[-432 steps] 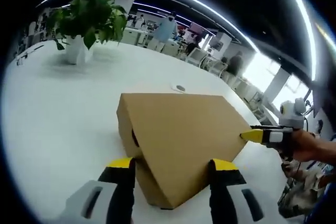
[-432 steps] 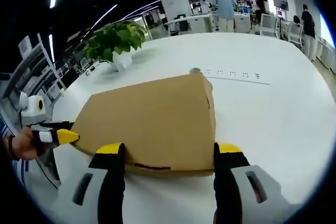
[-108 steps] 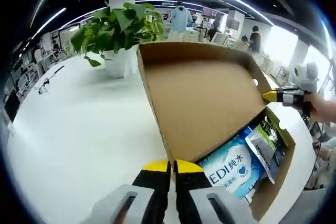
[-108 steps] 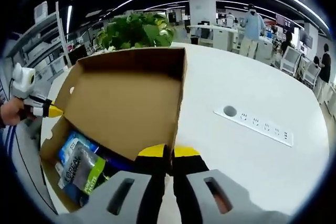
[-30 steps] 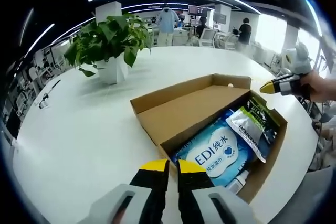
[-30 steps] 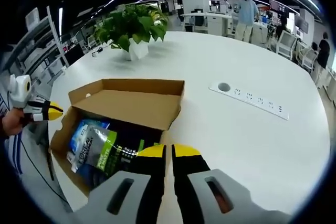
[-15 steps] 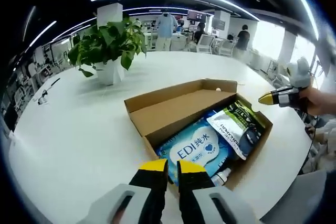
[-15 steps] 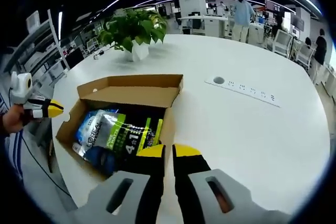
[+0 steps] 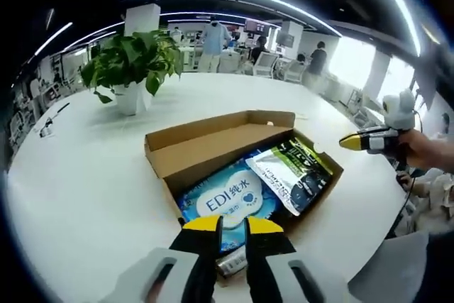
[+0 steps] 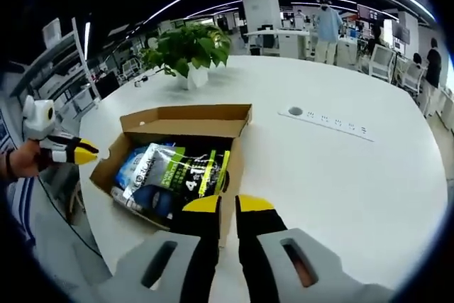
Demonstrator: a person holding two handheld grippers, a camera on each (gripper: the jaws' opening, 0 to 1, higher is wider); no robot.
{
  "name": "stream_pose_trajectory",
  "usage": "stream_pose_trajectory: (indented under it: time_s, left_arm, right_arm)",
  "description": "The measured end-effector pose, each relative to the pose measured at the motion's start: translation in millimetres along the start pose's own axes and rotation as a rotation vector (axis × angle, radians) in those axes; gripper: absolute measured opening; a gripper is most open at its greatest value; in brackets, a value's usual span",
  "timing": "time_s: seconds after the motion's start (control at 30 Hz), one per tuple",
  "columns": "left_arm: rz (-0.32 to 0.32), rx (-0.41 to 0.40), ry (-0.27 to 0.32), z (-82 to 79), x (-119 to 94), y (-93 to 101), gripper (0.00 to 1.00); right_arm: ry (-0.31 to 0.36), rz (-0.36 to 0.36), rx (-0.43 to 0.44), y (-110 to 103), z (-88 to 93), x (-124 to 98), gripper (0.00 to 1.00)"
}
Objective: Operate the shoe box by opening the lid, removing the specified soft item, and placing it in the target area until the item is outside and the box remains undamaged.
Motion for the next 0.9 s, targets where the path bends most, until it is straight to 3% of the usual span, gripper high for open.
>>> stream_pose_trajectory:
  time_s: [0.13, 0.33, 0.5, 0.9]
  left_arm:
    - [0.036, -0.014, -0.012, 3.1, 7, 13.2, 0.16]
    - [0.091, -0.113, -0.025, 10.4, 29, 29.1, 0.18]
    - [0.111, -0.129, -0.043, 13.5, 44, 41.1, 0.2]
    - [0.145, -0.231, -0.097, 16.4, 73, 52.4, 0.24]
  right_arm:
    - [0.008, 0.0, 0.018, 0, 4.9, -3, 0.08]
    - [0.006, 0.007, 0.03, -3, 14.7, -16, 0.08]
    - [0.019, 0.015, 0.043, -3, 18.9, -28, 0.09]
    - [0.026, -0.012, 0.05, -18, 34.6, -50, 0.19]
Point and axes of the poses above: the point that each gripper's makers call its tool centre point, and the gripper's own axes: x roughly forward along the fingers, y roughly to its right, z roughly out of its underside, the point moved 1 cm from there along -x, roughly backward along the fingers, and after that the axes turned 9 degrees about -x, right-handed, at the moved point
